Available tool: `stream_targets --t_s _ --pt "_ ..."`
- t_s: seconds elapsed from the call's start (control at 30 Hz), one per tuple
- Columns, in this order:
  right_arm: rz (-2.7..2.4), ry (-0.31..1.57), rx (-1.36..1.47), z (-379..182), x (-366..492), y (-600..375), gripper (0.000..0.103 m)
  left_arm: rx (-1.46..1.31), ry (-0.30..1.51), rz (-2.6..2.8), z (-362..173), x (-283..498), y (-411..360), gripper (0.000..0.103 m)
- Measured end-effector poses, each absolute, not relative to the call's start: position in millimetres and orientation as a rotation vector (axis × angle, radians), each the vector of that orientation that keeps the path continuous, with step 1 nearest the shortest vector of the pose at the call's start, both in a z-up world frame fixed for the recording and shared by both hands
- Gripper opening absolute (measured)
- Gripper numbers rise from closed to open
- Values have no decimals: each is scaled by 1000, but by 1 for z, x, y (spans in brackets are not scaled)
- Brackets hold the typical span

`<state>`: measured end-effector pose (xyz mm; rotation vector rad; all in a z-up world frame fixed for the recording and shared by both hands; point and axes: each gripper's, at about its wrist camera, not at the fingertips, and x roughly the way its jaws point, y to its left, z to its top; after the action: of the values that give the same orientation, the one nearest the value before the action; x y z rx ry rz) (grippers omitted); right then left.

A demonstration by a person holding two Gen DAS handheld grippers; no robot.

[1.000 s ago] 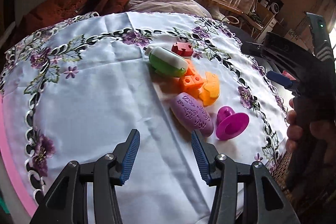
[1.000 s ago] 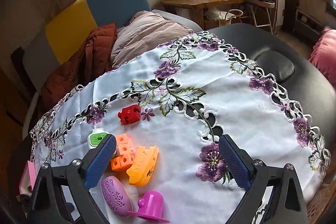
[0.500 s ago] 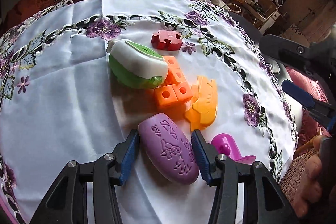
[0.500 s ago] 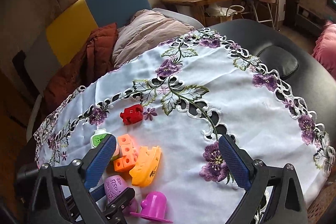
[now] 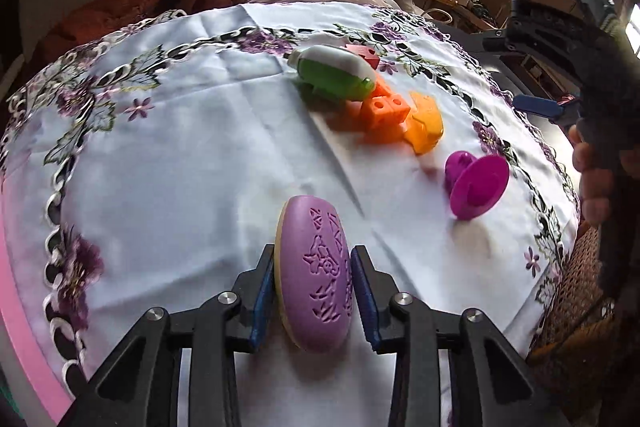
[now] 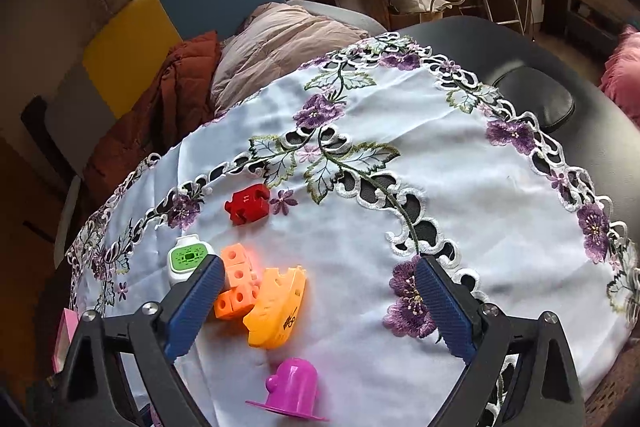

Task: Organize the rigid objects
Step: 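Grasp the purple oval egg with the left gripper, then grasp the yellow boat-shaped piece with the right gripper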

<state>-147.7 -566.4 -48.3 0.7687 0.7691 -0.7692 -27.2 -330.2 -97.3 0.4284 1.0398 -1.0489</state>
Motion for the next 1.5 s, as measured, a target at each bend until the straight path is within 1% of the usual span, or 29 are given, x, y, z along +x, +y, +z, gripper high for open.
stream_targets --t_s 0.07,0.2,0.33,0.5,0.57,0.6,0.67,0.77,1.0,1.03,1.07,1.1,1.13,1.3,1.5 --pt "-750 793 778 -53 -145 -565 97 424 1027 -1039 -98 -29 -313 31" --pt "-717 838 792 -61 -139 -563 97 376 1038 -1027 -98 -28 -295 31" --pt "-677 879 805 -67 -134 -558 96 354 1046 -1018 -99 -27 -296 31" --pt "-652 911 799 -71 -127 -554 93 331 1060 -1010 -99 -21 -299 33" --pt "-655 908 797 -71 -128 -553 87 315 1068 -1010 -100 -19 -298 33" --pt "-660 911 796 -71 -128 -553 86 311 1068 -1010 -100 -18 -299 33" --pt "-669 917 794 -73 -127 -554 78 305 1066 -1007 -100 -18 -299 33" --pt "-665 921 816 -75 -126 -556 70 300 1064 -1007 -100 -17 -300 33" --pt "-661 987 786 -85 -101 -559 59 276 1069 -1015 -101 -14 -299 32" --pt "-643 1009 780 -89 -96 -558 53 273 1069 -1017 -101 -14 -299 32" --pt "-623 1041 766 -94 -91 -557 45 269 1070 -1020 -101 -14 -299 32" --pt "-622 1053 740 -96 -88 -555 45 265 1071 -1021 -101 -14 -298 33" --pt "-631 1047 726 -93 -89 -554 29 260 1072 -1022 -101 -14 -298 33" --pt "-637 1083 753 -102 -93 -554 32 253 1079 -1037 -101 -13 -299 38" --pt "-646 1127 689 -105 -88 -545 31 253 1084 -1036 -101 -12 -301 38"
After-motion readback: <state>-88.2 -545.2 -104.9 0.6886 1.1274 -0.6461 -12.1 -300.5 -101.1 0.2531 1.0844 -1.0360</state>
